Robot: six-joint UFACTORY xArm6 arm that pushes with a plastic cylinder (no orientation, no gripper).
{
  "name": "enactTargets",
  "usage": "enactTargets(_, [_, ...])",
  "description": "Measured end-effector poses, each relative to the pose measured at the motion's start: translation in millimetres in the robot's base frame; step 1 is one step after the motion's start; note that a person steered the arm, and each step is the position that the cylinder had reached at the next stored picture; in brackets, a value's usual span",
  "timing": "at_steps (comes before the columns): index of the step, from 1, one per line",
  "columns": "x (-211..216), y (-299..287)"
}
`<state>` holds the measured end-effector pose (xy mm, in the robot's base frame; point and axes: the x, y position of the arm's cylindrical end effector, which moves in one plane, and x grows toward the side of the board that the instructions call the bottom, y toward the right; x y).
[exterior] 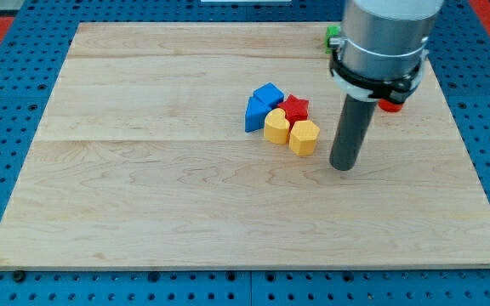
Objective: Slide yellow hexagon below red star
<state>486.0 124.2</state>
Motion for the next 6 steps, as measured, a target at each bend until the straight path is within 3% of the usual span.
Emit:
enactTargets(2, [0.2,-61.9])
enactTargets(4, [-7.8,-23.9])
enactTargets(6, [-9.4,-32.3])
